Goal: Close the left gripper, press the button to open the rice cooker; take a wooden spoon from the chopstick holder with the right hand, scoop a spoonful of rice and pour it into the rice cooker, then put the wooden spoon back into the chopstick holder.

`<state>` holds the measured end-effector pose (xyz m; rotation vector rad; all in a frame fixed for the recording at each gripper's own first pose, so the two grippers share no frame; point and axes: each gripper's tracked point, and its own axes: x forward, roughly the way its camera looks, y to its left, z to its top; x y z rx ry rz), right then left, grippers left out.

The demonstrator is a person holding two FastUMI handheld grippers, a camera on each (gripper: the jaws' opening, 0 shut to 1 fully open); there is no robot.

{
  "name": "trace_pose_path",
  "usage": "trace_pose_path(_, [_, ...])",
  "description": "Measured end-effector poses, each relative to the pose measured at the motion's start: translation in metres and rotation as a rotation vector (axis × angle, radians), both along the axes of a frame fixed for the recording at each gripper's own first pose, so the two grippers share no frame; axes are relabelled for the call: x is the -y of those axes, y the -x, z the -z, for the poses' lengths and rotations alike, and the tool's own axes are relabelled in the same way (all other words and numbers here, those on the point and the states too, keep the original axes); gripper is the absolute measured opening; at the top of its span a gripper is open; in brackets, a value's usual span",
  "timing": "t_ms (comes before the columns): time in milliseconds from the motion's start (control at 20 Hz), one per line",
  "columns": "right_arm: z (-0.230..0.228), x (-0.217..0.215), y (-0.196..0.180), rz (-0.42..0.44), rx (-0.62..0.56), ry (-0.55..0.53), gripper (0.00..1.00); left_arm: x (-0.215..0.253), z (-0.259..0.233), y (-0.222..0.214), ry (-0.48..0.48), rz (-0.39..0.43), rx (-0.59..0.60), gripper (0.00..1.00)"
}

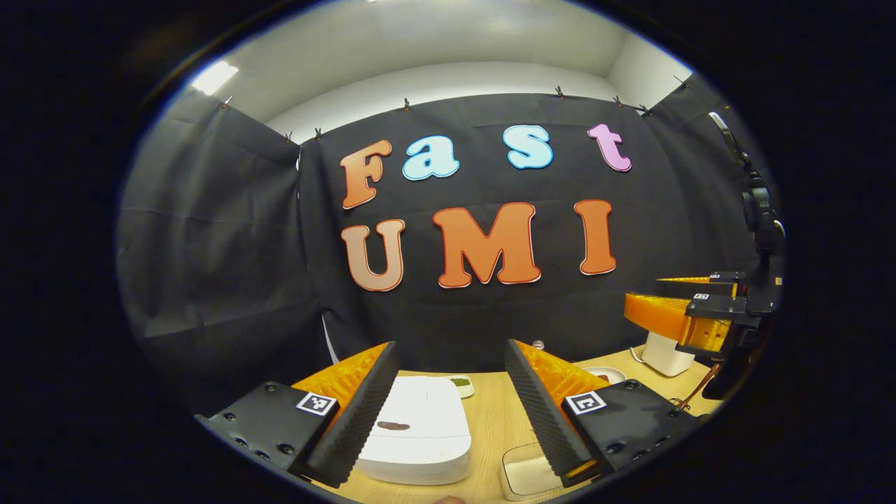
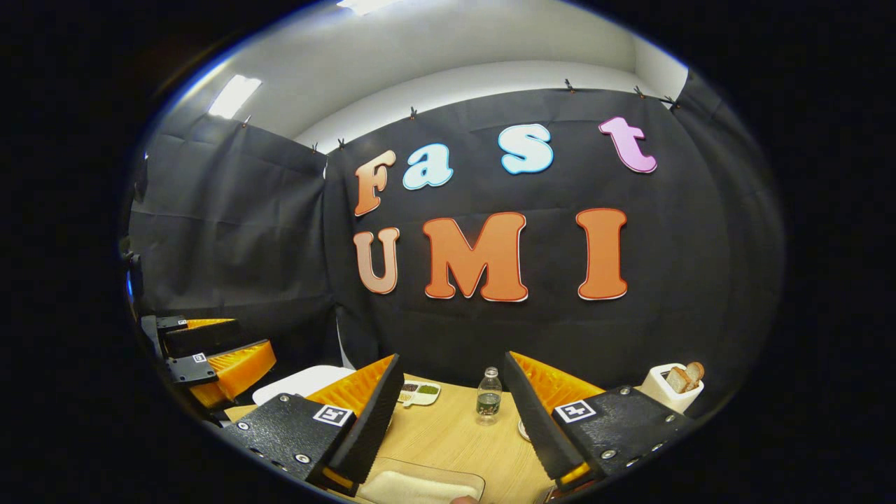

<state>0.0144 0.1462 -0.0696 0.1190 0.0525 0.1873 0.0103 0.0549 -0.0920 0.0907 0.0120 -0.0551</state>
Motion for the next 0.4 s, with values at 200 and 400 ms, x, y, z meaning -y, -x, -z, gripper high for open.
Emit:
trace_pose_path(200, [-0.002,0.003,-0.001,0.009,-0.001,-0.01,0.9,0.001,-0.013,-0.004,0.013,0.011,0.021,1.0])
trace_pose_path(400, [-0.004,0.001,-0.001,0.01,0.009,-0.001,0.9,0.002,-0.022,-0.004,0.053,0.027,0.019,1.0])
